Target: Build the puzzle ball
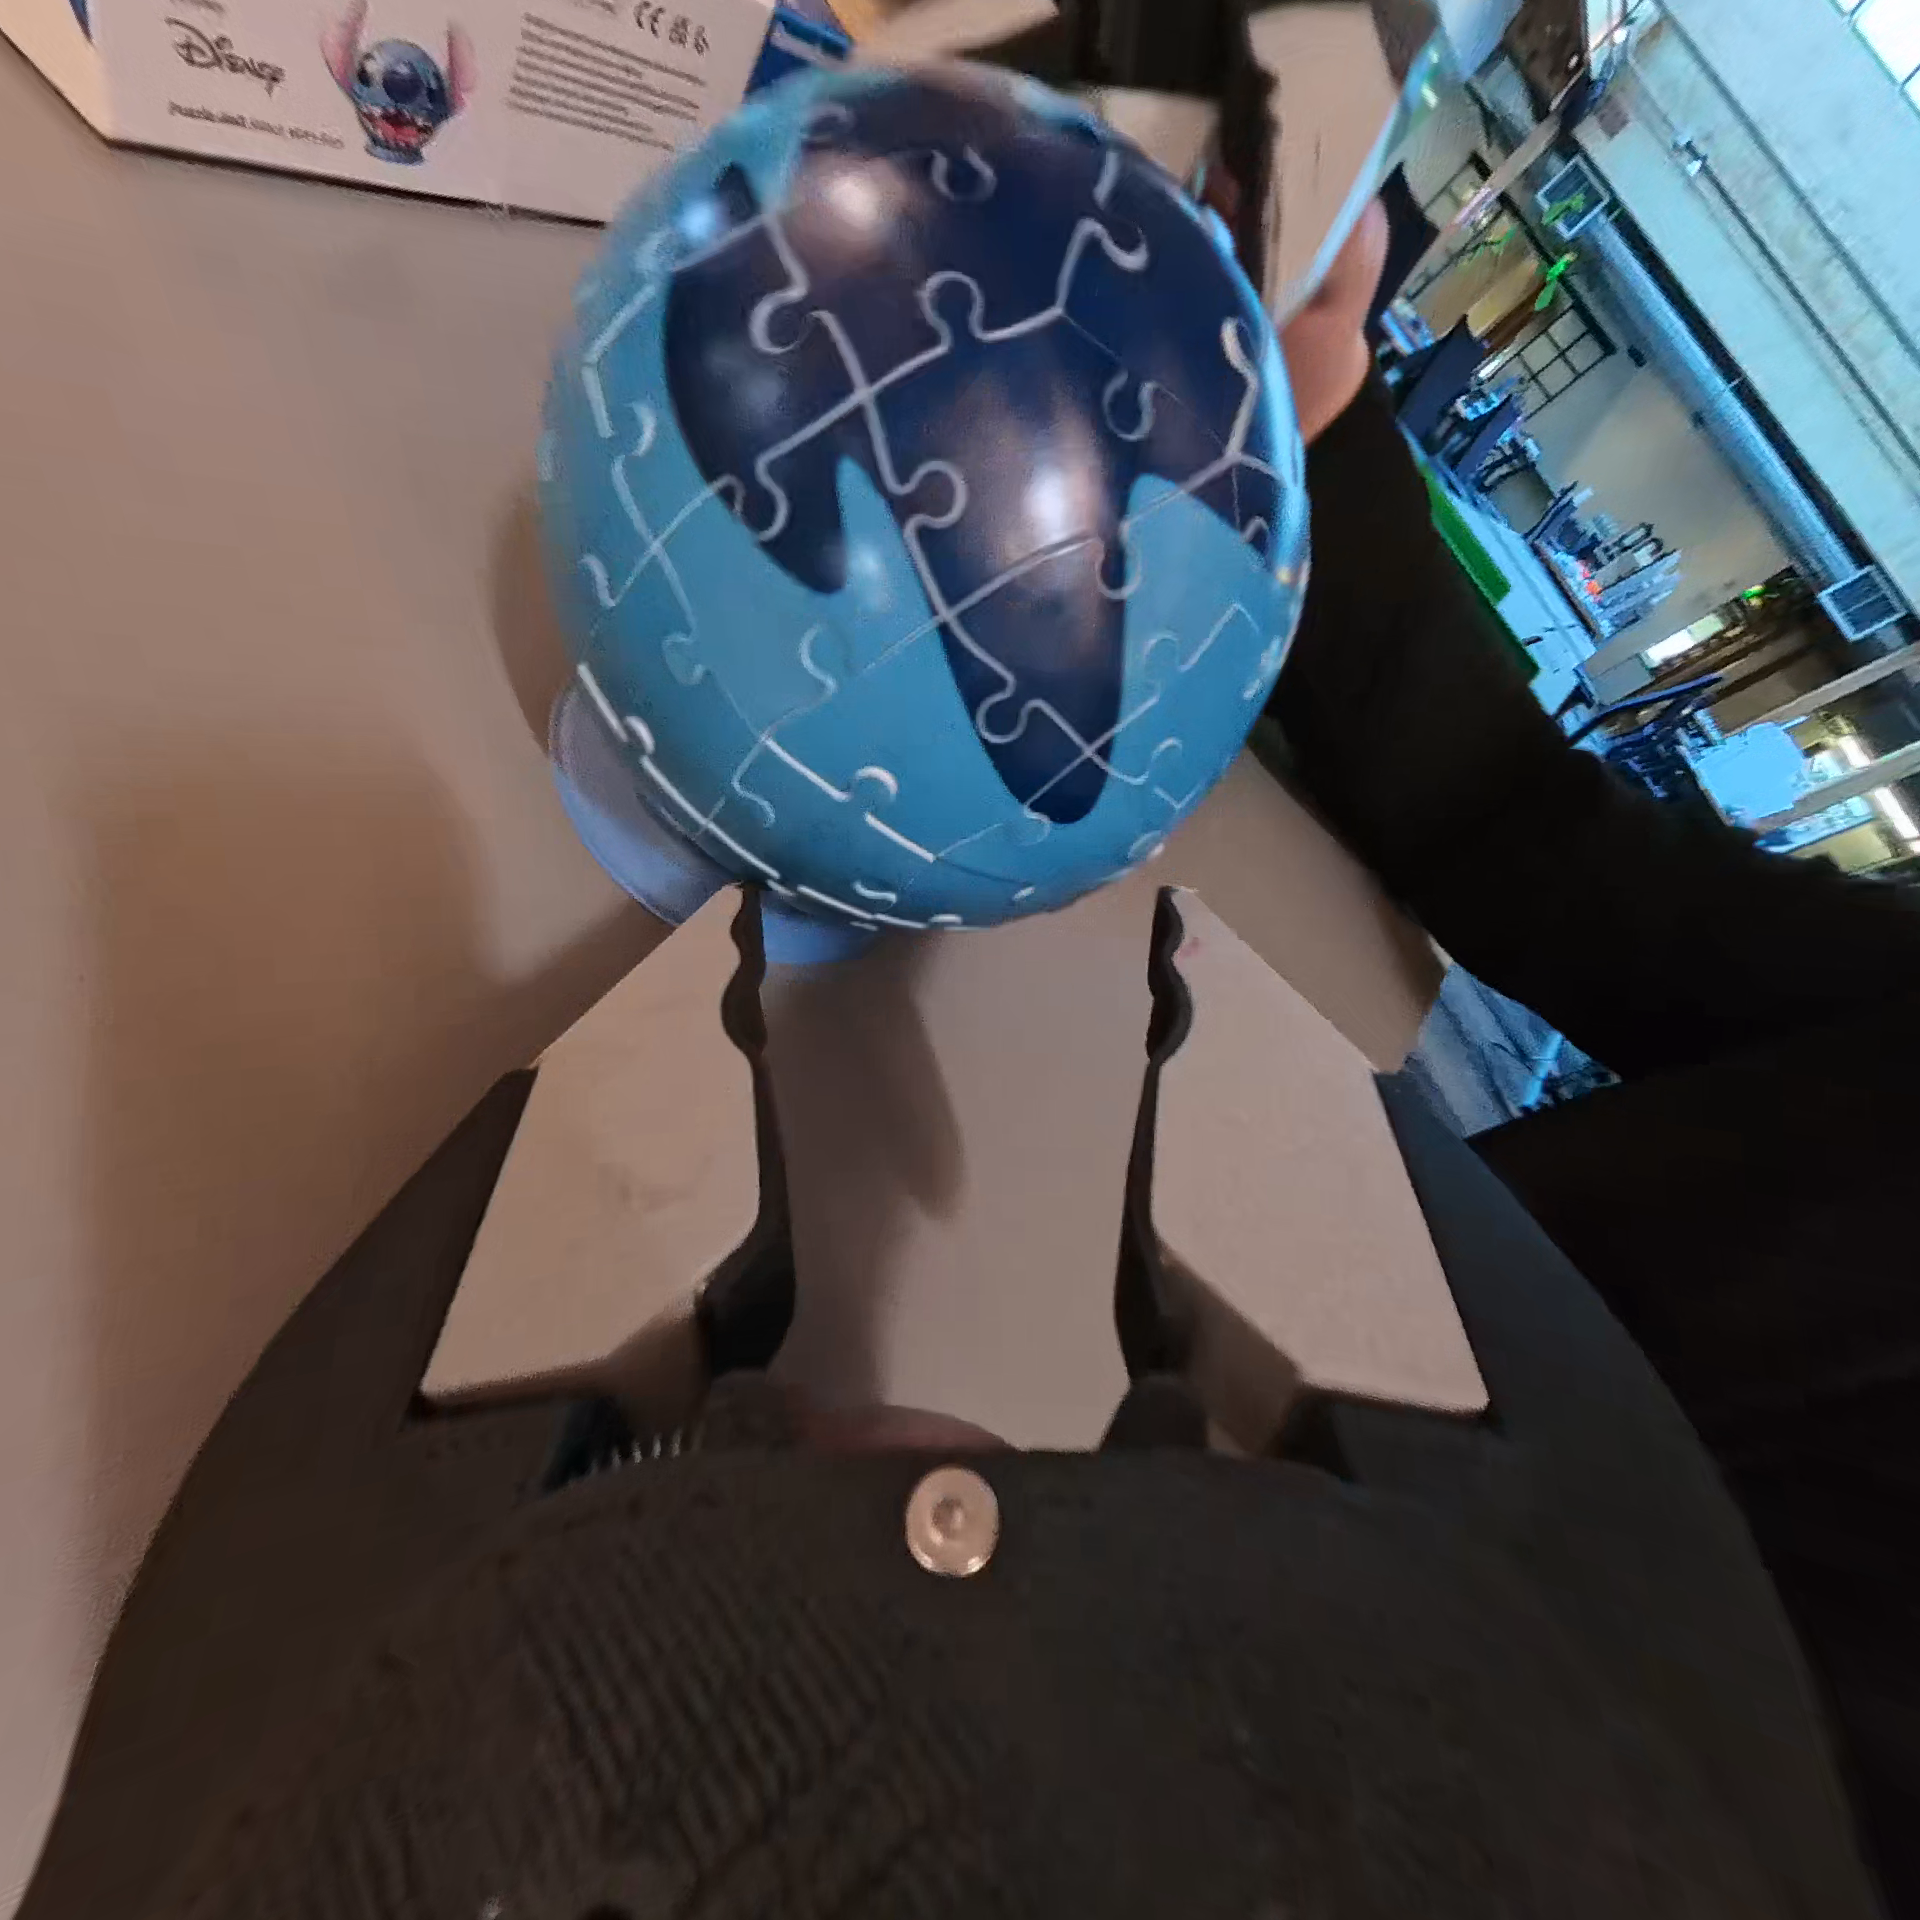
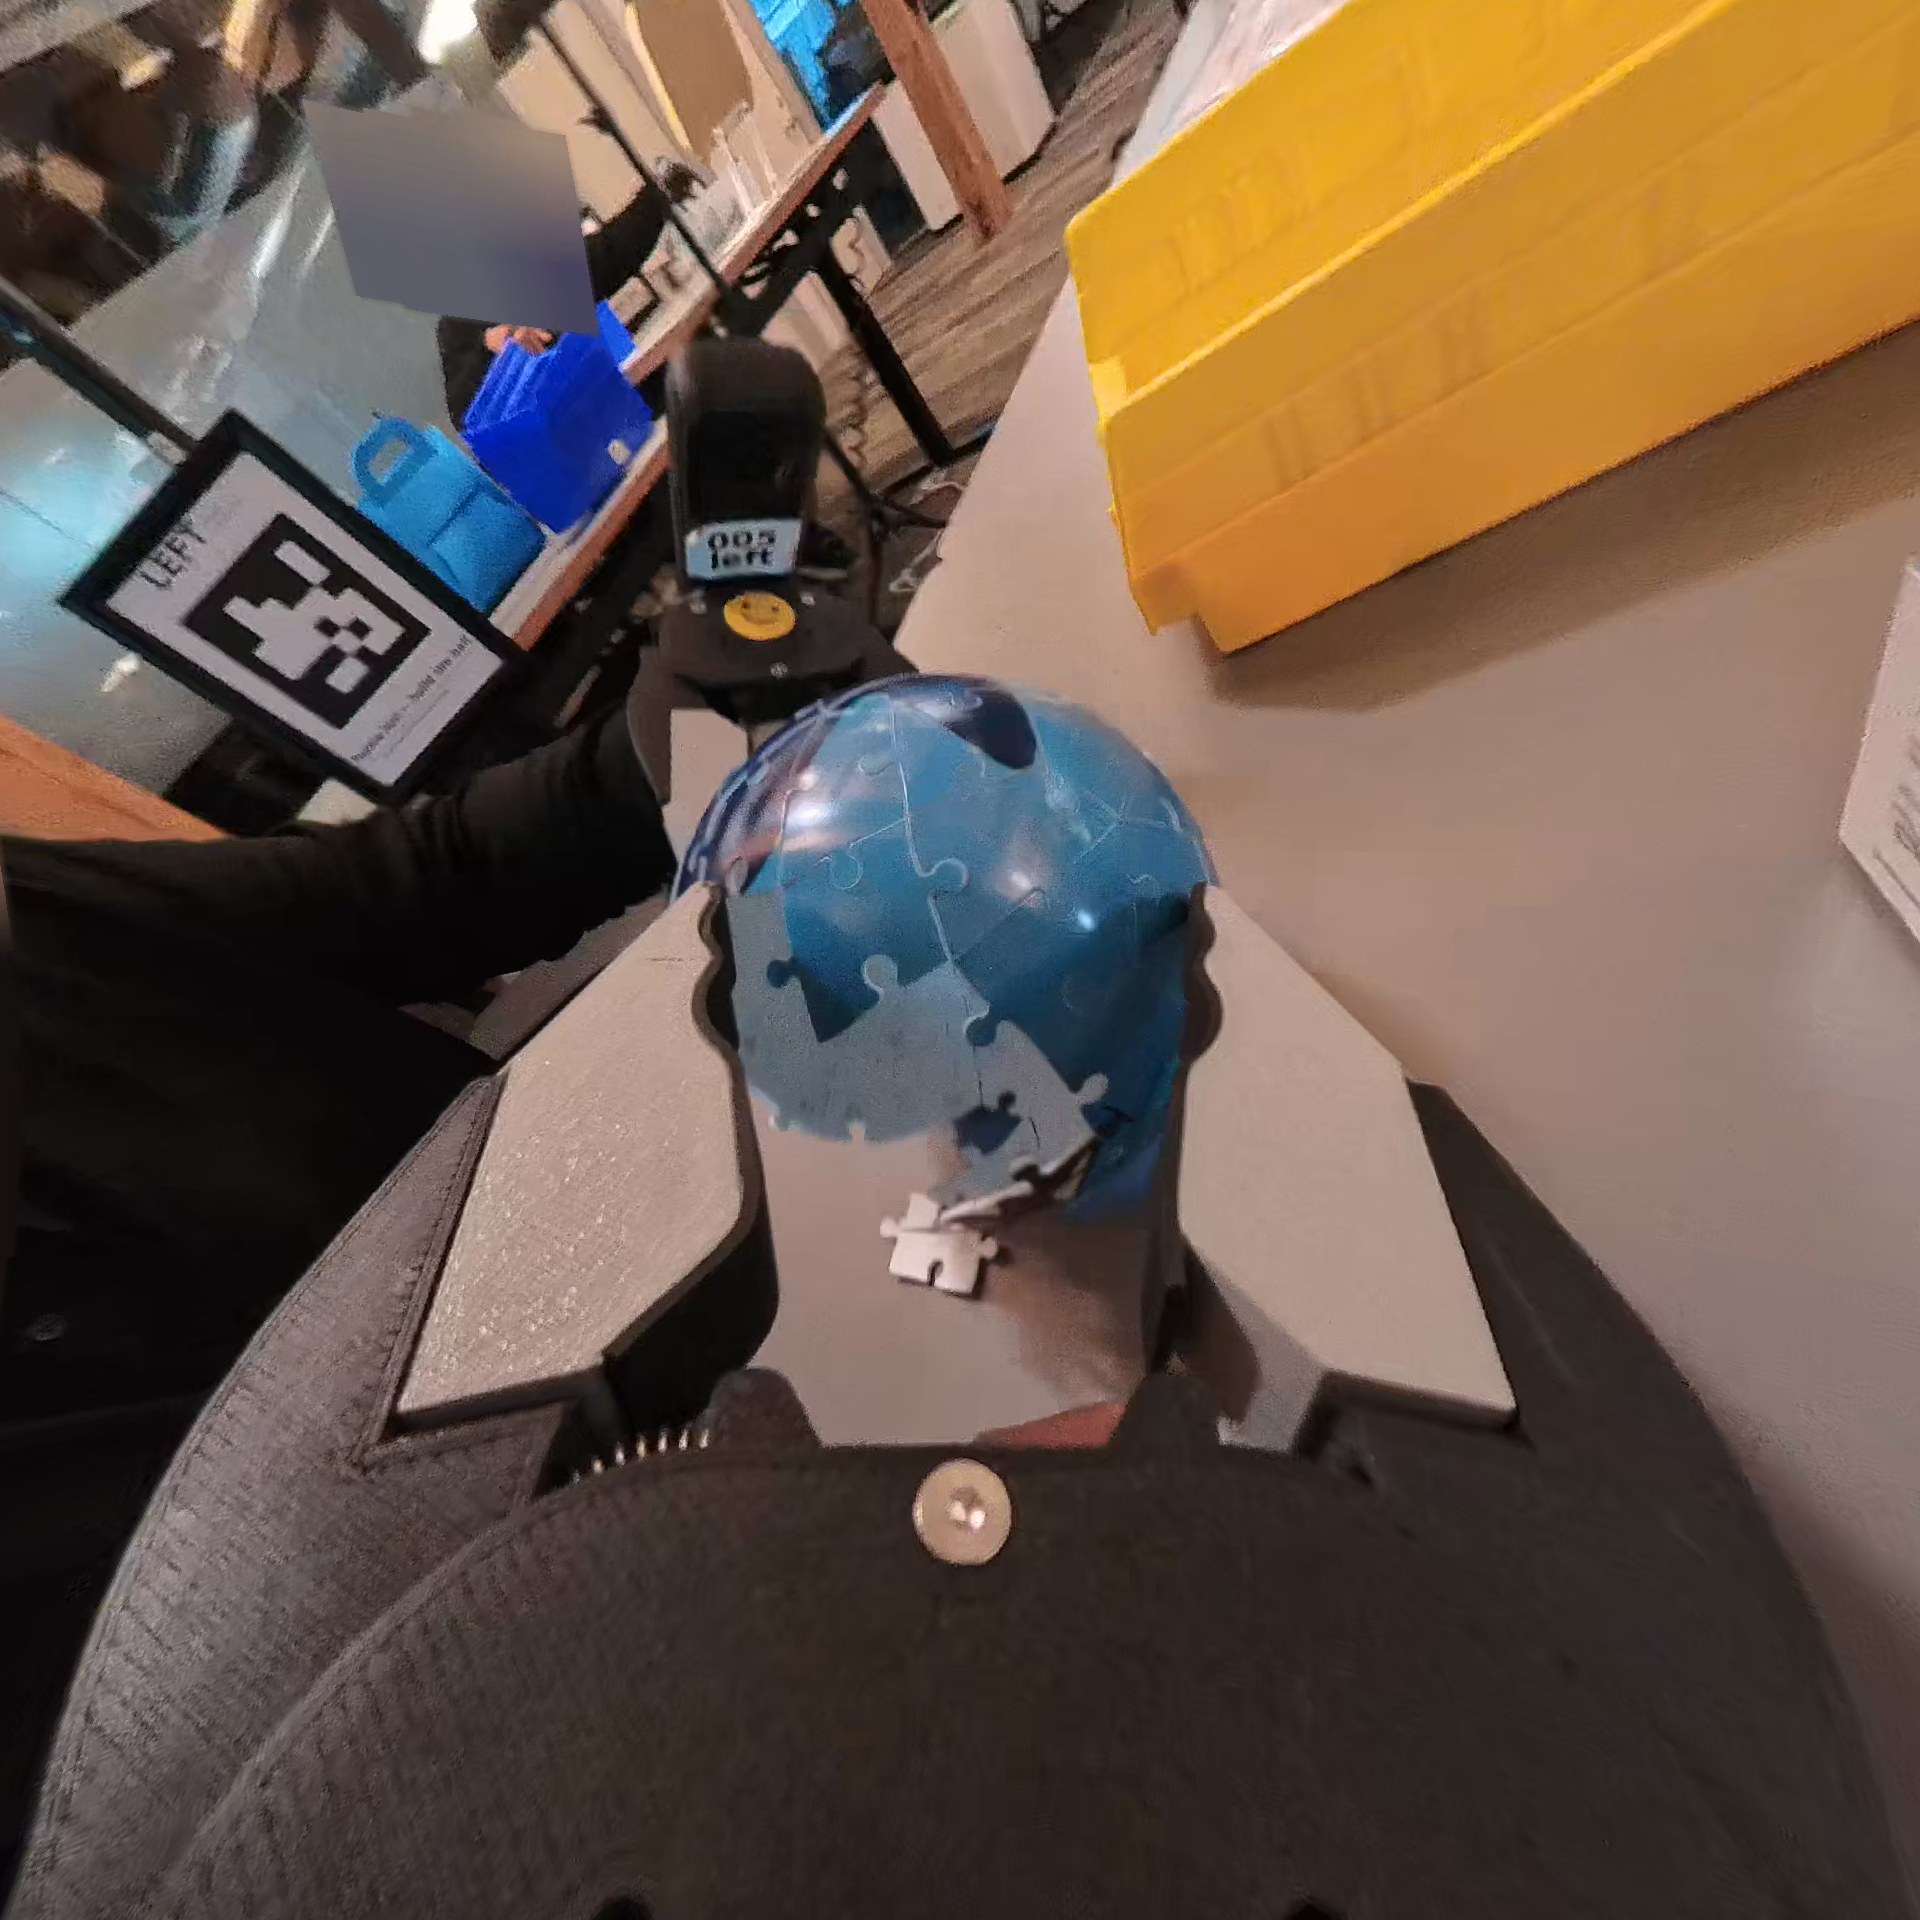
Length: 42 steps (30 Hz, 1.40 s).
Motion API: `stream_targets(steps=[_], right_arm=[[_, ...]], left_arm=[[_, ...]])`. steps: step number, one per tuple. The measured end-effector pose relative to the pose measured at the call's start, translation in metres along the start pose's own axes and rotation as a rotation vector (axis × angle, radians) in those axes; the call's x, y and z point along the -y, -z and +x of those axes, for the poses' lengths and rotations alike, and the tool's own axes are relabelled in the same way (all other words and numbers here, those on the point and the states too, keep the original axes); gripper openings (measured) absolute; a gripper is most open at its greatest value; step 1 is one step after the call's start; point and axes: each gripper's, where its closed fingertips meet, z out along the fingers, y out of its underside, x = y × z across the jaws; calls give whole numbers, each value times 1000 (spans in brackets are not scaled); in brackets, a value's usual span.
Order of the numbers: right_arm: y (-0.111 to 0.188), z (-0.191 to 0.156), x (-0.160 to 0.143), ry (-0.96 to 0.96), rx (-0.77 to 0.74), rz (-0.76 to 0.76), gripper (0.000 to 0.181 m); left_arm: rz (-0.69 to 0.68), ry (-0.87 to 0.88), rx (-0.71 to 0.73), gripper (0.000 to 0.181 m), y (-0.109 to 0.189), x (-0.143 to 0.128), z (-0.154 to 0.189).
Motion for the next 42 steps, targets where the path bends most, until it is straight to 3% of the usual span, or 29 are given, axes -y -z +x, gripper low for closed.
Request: stream_targets(steps=[5,10,13,17,20,26,31,36,39,42], right_arm=[[-21,-2,10,74,168,-12,88],[-40,-11,17,175,305,-57,85],[-45,-18,26,233,329,-53,84],[-29,-8,38,273,207,-20,82],[-7,-1,39,279,88,2,84],[29,12,-1,269,-177,-106,88],[44,-6,-42,205,-275,-145,85],[49,-40,-78,121,-418,-78,80],[30,-63,-85,77,-444,57,79],[9,-62,-83,21,-467,166,76]], left_arm=[[50,-81,60,73,4,-9,18],[145,-131,4,57,25,-3,48],[162,-190,114,61,41,6,29],[136,-283,296,68,57,21,-17],[83,-372,343,75,52,27,-35],[-24,-515,341,85,34,18,-51],[-78,-620,185,83,26,23,-38],[-148,-682,19,91,20,30,-35],[-152,-679,-87,99,12,36,-30],[-194,-693,-150,106,2,36,-29]])
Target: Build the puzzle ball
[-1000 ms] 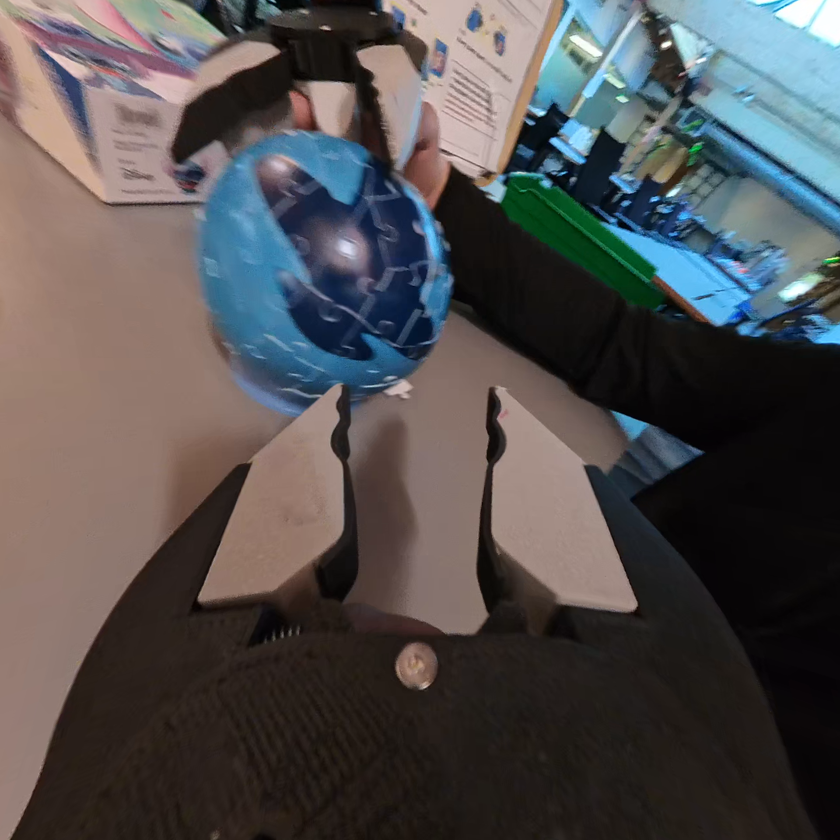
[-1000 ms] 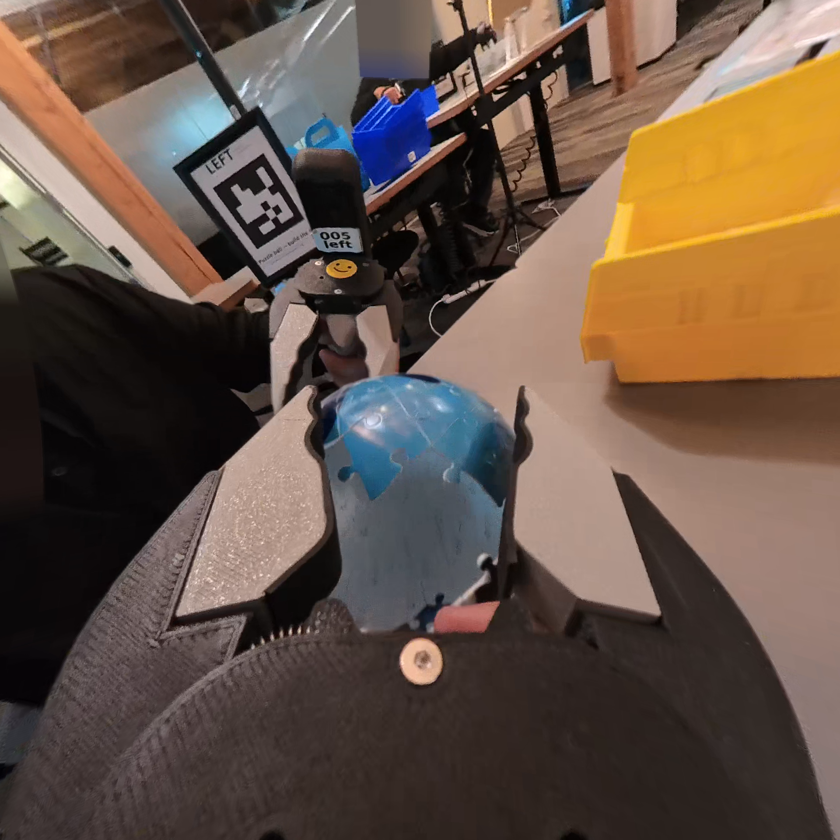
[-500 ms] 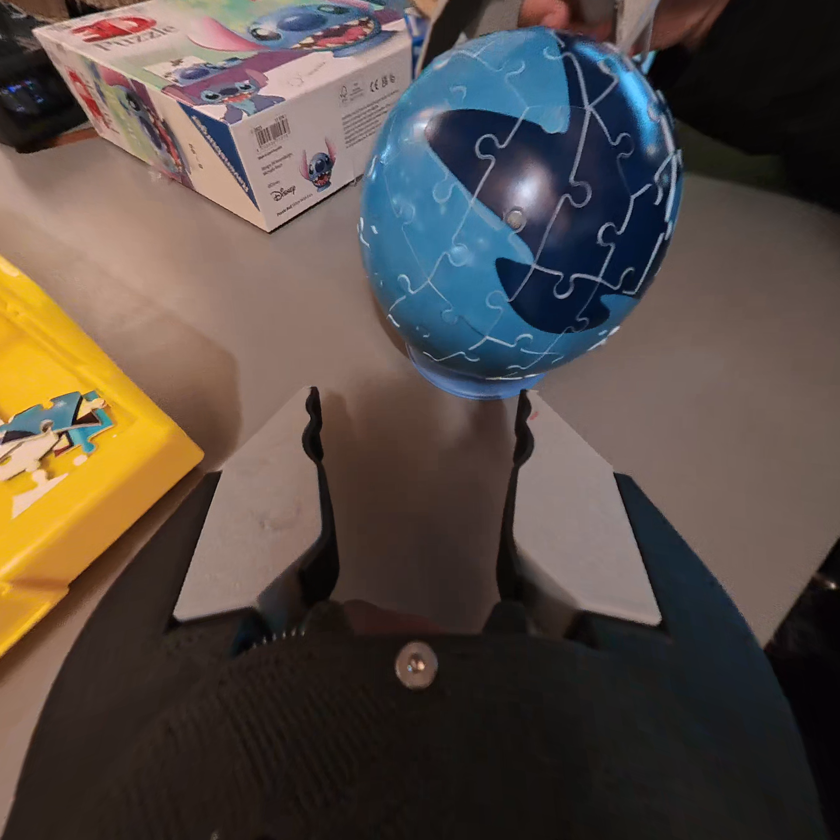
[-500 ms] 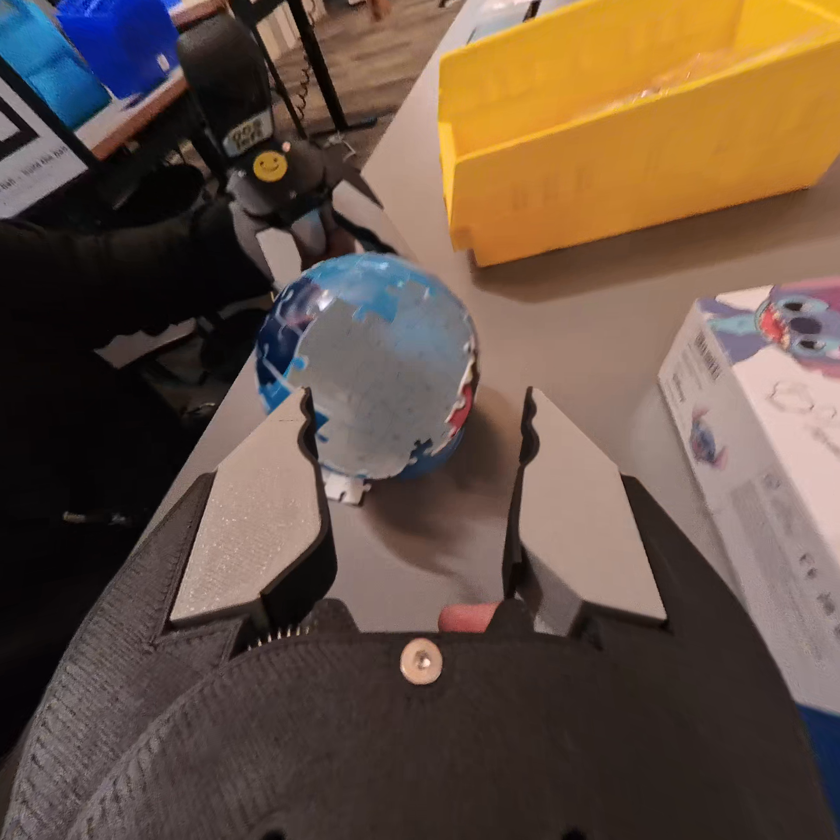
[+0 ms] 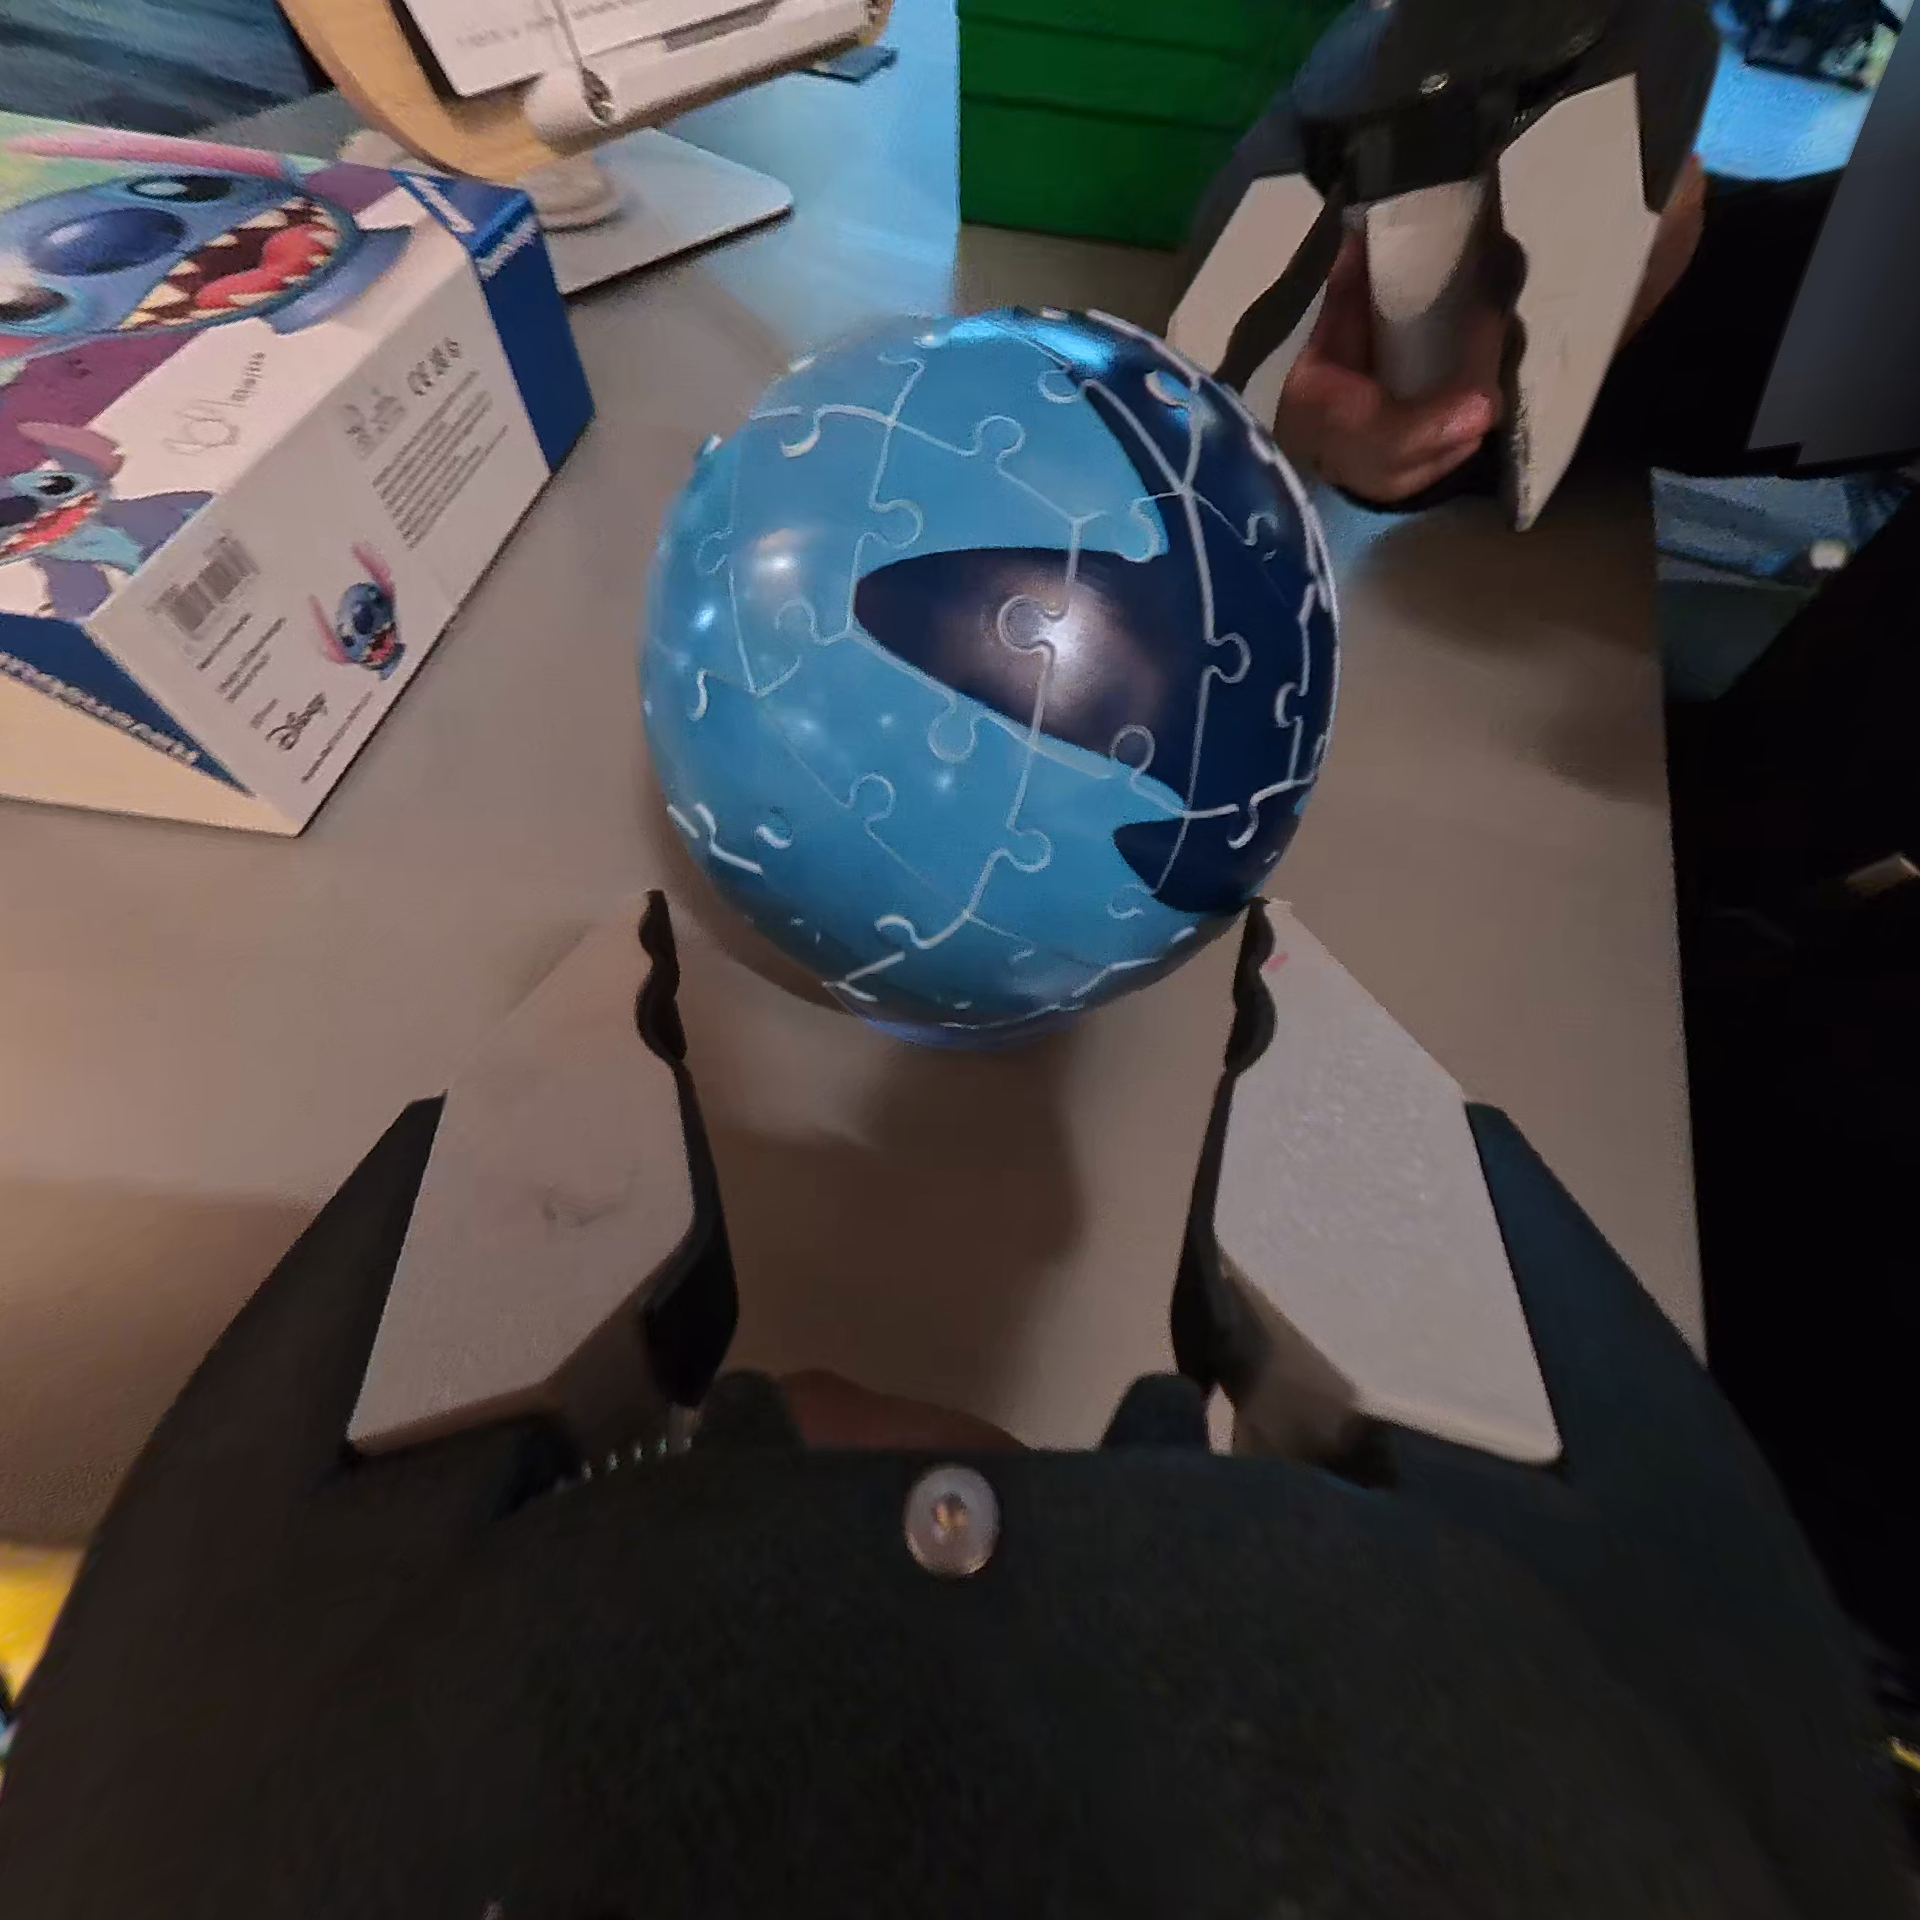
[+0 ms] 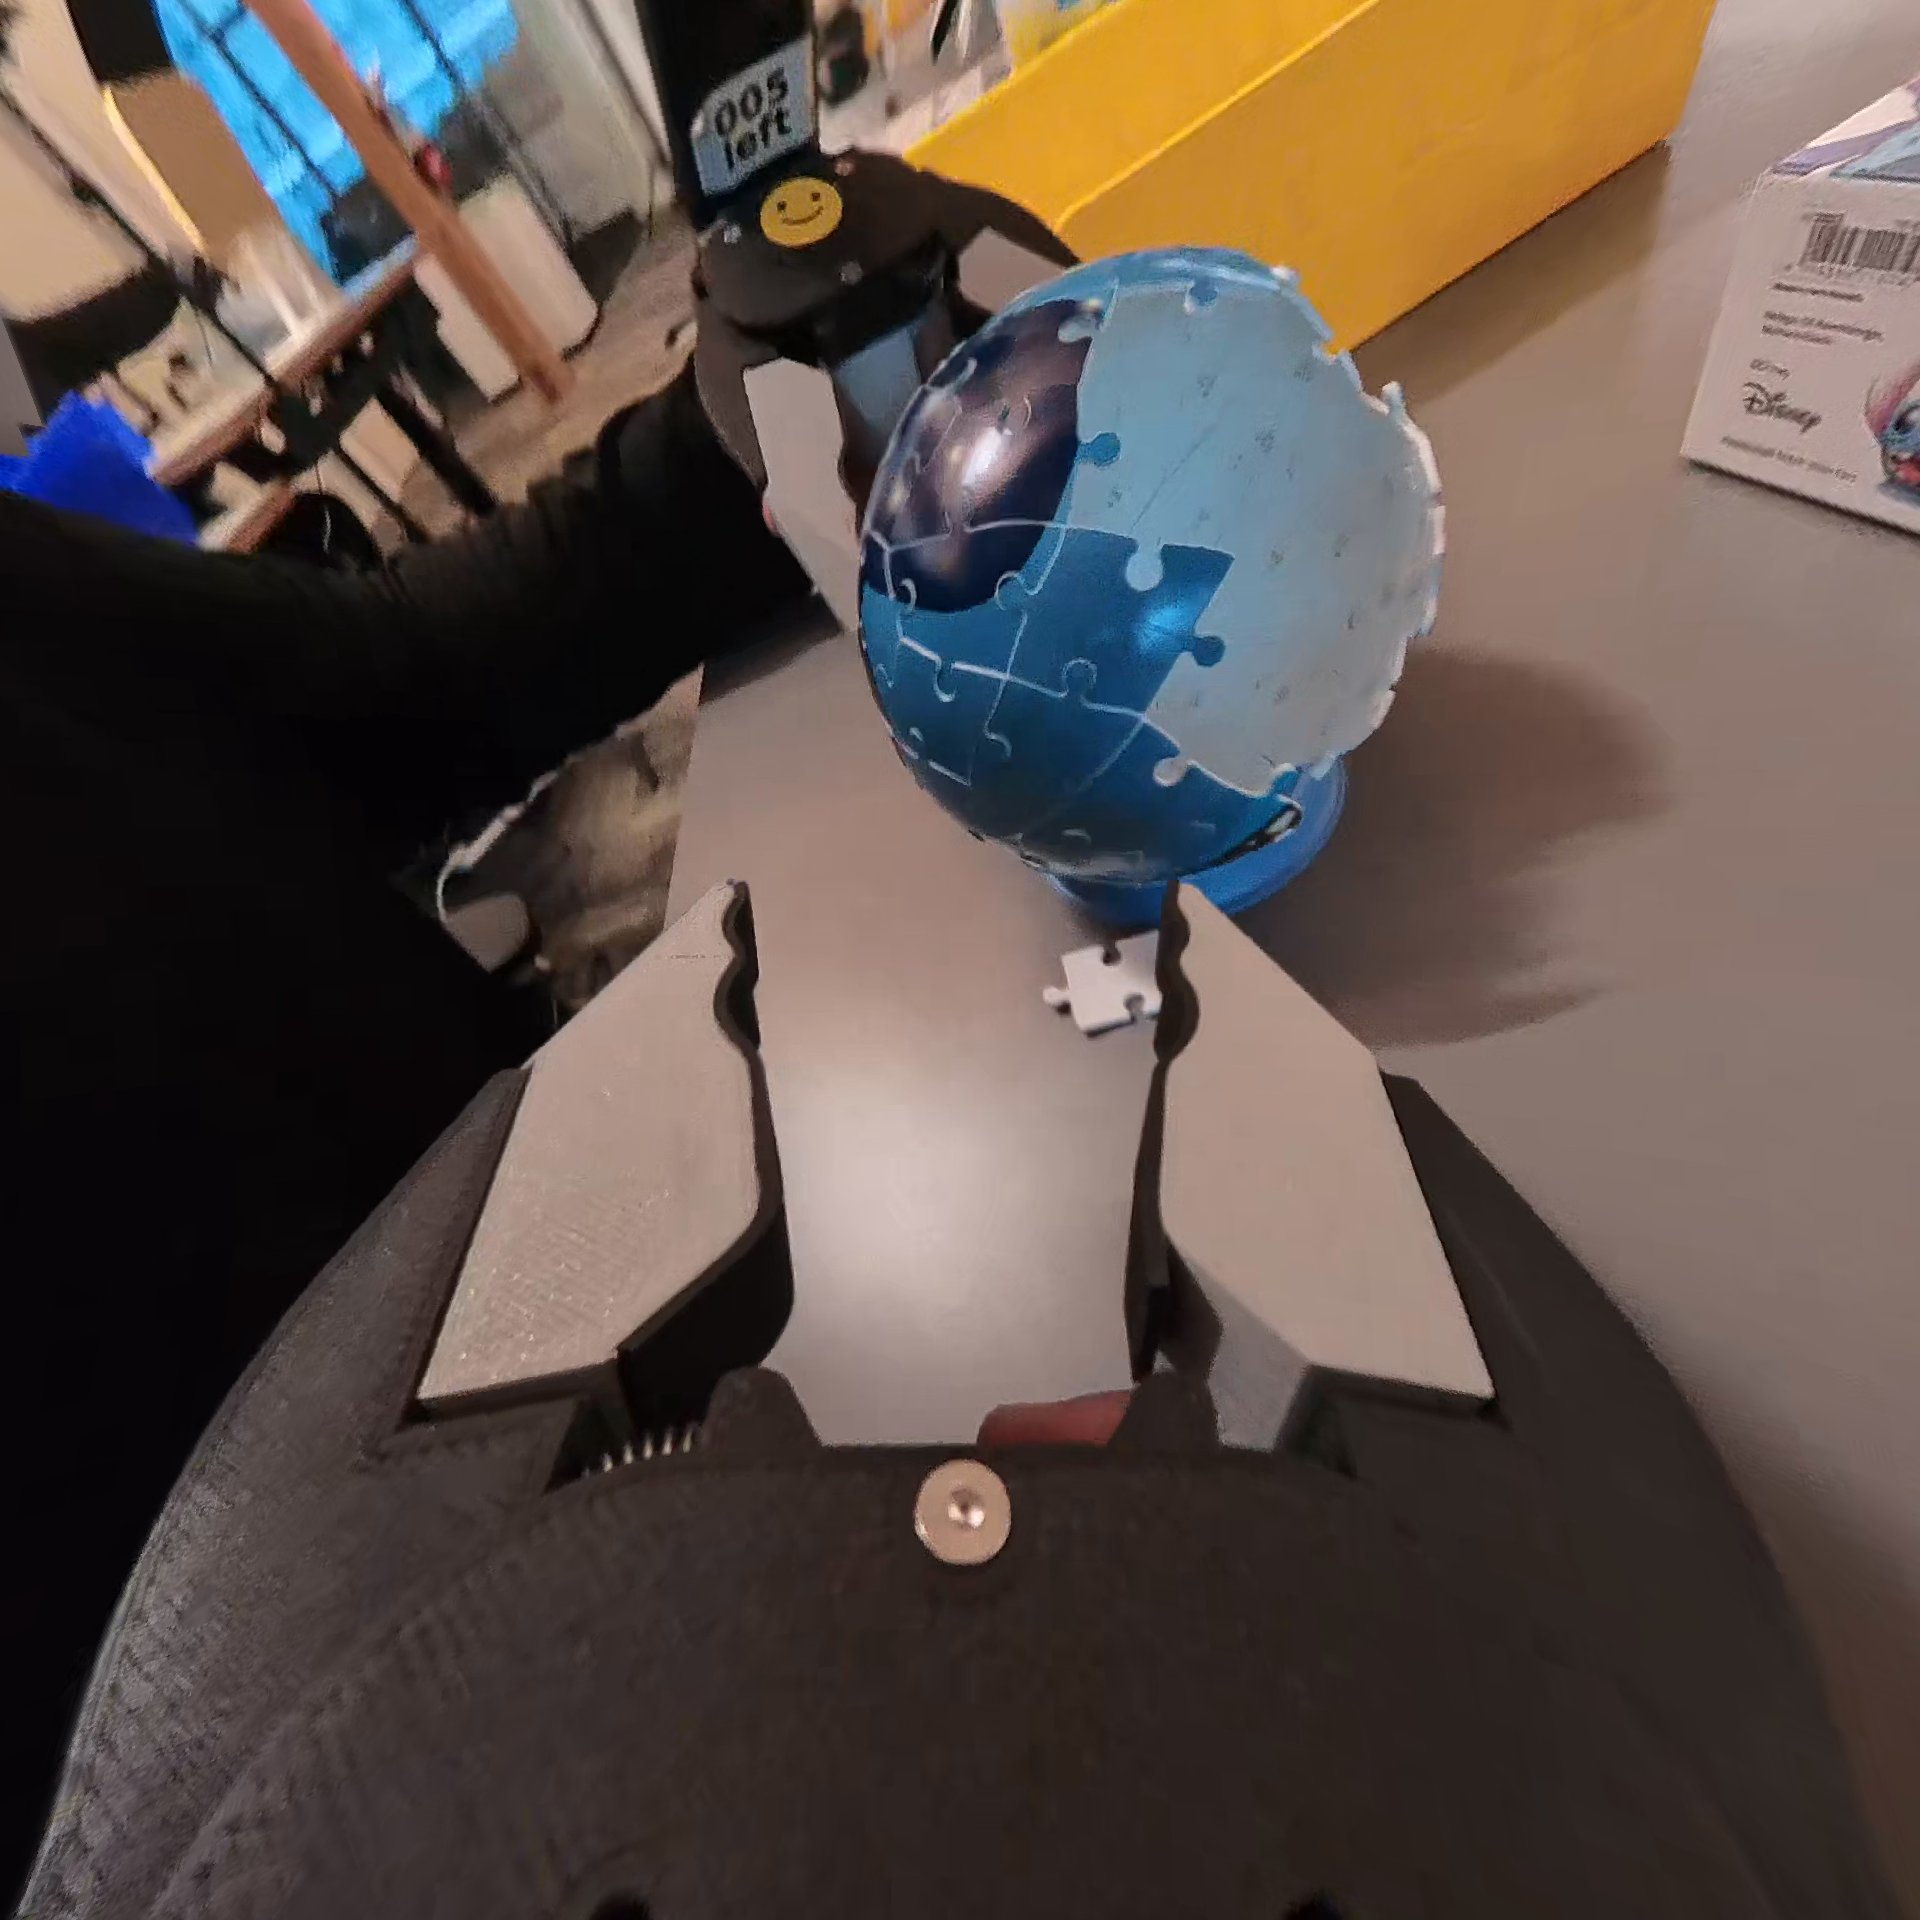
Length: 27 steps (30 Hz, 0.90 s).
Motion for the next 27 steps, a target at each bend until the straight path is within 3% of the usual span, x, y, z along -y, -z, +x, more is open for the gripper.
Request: stream_targets(steps=[3,8,13,17,22,27], right_arm=[[-18,9,-3,4,-59,10,74],[-27,26,2,63,-141,7,80],[-38,37,2,76,-71,-37,83],[-42,35,5,106,21,-34,91],[-35,41,11,87,36,4,88],[-35,41,8,128,29,-18,85]], left_arm=[[-19,-18,-41,105,-7,0,4],[2,-36,50,103,3,-2,13],[85,14,108,92,22,8,25],[109,-45,105,74,35,9,35],[40,-26,169,91,37,-8,4],[38,-49,113,94,20,-6,0]])
